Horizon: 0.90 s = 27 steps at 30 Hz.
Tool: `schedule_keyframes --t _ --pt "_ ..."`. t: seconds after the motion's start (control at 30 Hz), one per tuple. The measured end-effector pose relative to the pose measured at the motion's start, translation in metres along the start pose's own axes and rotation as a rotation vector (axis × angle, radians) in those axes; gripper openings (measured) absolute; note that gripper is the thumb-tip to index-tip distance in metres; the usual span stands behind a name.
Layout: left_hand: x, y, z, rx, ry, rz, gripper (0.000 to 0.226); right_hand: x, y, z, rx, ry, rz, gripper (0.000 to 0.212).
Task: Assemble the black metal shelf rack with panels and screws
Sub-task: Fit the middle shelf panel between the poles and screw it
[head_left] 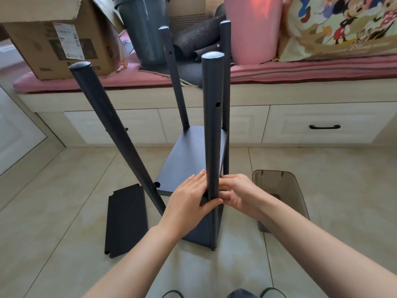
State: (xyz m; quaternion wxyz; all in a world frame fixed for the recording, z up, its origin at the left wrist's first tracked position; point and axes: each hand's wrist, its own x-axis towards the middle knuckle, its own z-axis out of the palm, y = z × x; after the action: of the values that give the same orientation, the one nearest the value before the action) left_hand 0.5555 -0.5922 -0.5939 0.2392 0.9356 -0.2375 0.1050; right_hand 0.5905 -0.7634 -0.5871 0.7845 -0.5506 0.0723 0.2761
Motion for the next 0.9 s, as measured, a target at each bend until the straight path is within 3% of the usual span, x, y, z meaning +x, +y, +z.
schedule_keyframes --t 0.2,0.33,0.5,0.67,0.9 --pt "-0.002 -0.004 0.001 0.043 -0.033 0.027 0.063 0.002 0.004 -0.006 0.039 -0.036 0.005 0.026" --pt "-0.003 -0.01 -0.003 0.177 -0.163 0.099 0.083 0.006 0.007 -0.005 0.074 -0.029 -0.007 0.02" --pt "0.001 -0.018 -0.012 0.353 -0.212 0.169 0.078 0.008 0.009 -0.001 0.112 -0.056 -0.007 0.032" --pt "-0.003 -0.024 -0.012 0.408 -0.216 0.186 0.097 0.006 0.015 0.001 0.172 -0.087 -0.037 0.051" --pt "-0.007 -0.022 -0.008 0.357 -0.1 0.146 0.071 0.004 0.016 0.0 0.192 -0.127 -0.062 0.046"
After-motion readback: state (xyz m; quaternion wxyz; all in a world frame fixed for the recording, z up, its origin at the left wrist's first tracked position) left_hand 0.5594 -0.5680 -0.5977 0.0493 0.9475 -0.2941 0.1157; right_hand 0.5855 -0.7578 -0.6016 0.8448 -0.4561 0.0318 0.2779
